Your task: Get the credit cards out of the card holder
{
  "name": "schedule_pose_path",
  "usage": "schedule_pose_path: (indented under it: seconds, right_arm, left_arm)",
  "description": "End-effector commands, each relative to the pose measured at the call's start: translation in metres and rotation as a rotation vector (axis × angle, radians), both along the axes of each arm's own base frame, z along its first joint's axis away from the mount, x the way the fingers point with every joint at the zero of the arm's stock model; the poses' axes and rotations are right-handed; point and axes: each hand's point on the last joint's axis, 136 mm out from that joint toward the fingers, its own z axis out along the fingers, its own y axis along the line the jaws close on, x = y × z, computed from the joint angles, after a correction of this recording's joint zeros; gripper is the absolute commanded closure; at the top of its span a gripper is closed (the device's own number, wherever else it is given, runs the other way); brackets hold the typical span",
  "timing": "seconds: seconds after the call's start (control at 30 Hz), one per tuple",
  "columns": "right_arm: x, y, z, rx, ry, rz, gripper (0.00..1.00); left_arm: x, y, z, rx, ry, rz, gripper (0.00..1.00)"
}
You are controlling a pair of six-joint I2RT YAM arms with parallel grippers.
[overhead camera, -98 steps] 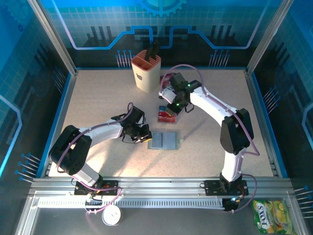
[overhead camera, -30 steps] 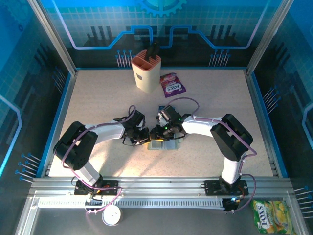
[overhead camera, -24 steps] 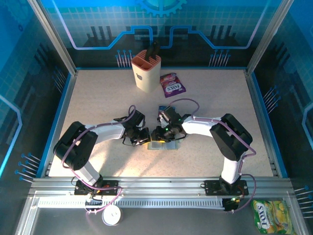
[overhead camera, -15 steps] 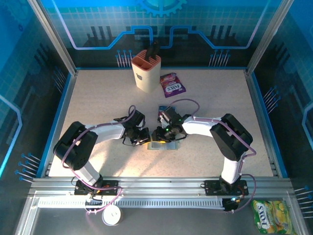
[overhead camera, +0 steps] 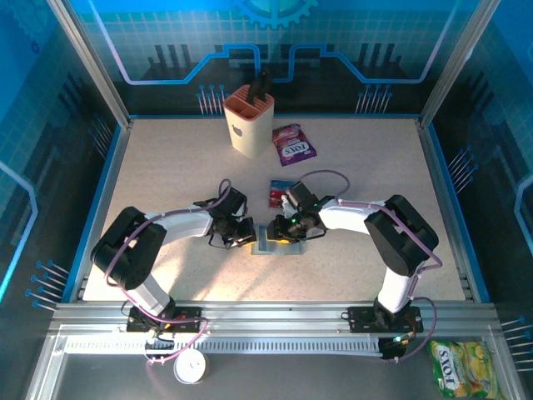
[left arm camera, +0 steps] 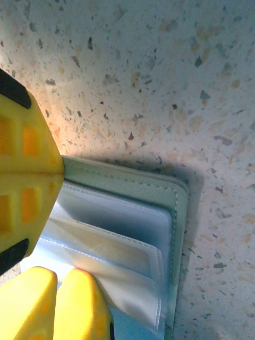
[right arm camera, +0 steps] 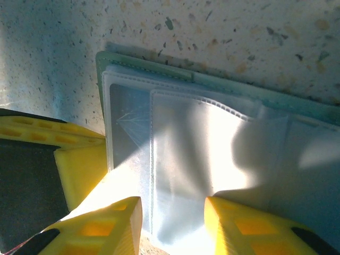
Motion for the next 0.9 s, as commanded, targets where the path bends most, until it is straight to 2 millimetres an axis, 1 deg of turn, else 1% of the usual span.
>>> schedule_pose_path:
  seconds: [0.0, 0.07, 0.17, 0.2, 0.3, 0.43, 0.6, 0.87]
  right_arm:
    - [-0.002, -0.004, 0.002, 0.028, -0.011, 0.010, 0.62]
    - [-0.002, -0.003, 0.003, 0.054, -0.016, 0.011, 0.62]
    - [0.002, 0.000, 0.007, 0.093, -0.018, 0.005, 0.63]
    - [-0.004, -0.005, -0.001, 0.084, 0.003, 0.002, 0.63]
    - [-0.004, -0.005, -0.001, 0.110, 0.003, 0.000, 0.63]
    - [-0.004, -0.008, -0.004, 0.140, 0.013, -0.012, 0.63]
    - [-0.004, -0.009, -0.007, 0.175, 0.030, -0.021, 0.64]
    - [-0.004, -0.012, -0.012, 0.224, 0.054, -0.034, 0.64]
  left_arm:
    - [-0.001, 0.007, 0.012, 0.012, -0.014, 0.019, 0.98]
    - [0.002, 0.006, 0.020, 0.006, -0.028, 0.023, 0.97]
    - [0.007, -0.003, 0.031, -0.043, -0.043, 0.029, 0.97]
    - [0.008, -0.007, 0.034, -0.069, -0.045, 0.034, 0.95]
    - [0.011, -0.016, 0.039, -0.132, -0.040, 0.055, 0.92]
    - [0.012, -0.021, 0.037, -0.151, -0.028, 0.070, 0.88]
    - [0.011, -0.025, 0.029, -0.155, -0.003, 0.078, 0.82]
    - [0.010, -0.035, 0.019, -0.174, 0.016, 0.083, 0.80]
